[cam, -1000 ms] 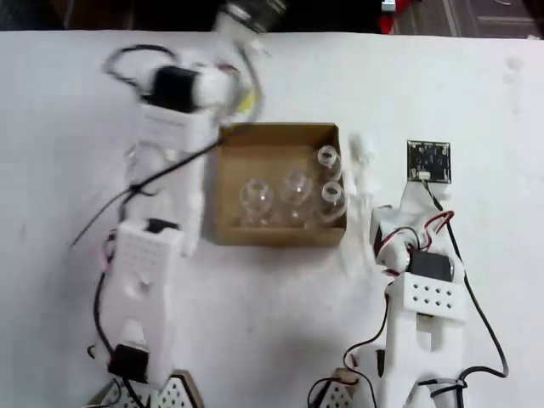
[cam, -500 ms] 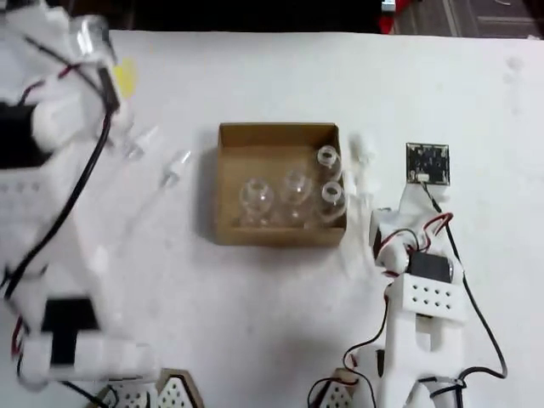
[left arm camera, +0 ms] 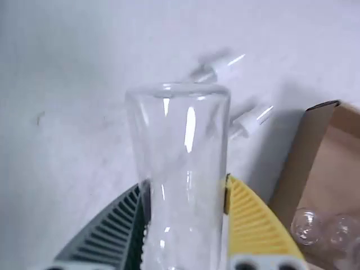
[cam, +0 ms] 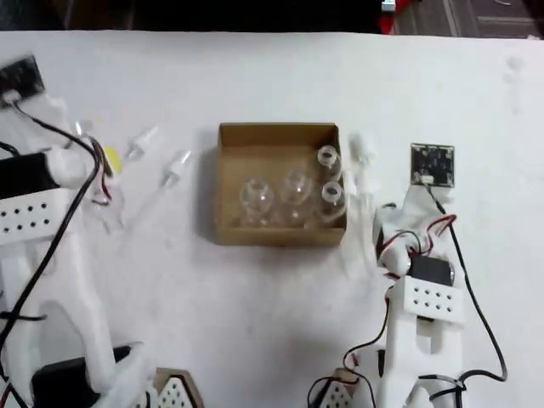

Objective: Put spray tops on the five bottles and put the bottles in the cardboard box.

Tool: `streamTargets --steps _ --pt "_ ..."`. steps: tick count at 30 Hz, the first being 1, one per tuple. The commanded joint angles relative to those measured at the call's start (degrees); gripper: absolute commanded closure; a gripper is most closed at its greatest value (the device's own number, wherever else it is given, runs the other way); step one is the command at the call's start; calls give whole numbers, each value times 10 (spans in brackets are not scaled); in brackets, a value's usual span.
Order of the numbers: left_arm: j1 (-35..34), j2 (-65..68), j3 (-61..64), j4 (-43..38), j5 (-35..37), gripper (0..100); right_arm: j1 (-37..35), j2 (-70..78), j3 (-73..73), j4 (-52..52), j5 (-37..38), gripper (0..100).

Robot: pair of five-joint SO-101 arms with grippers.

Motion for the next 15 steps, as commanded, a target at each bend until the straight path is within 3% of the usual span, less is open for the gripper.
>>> streamTargets --steps 1,7,12,15 --pt "-11 -5 68 -33 9 920 11 -11 11 1 -7 818" --pt "-14 -4 100 -31 24 920 20 -11 47 -36 -62 818" --pt "-39 0 159 -71 205 917 47 -11 51 -36 -62 818" --pt "-35 0 209 -162 226 920 46 -11 64 -36 -62 818"
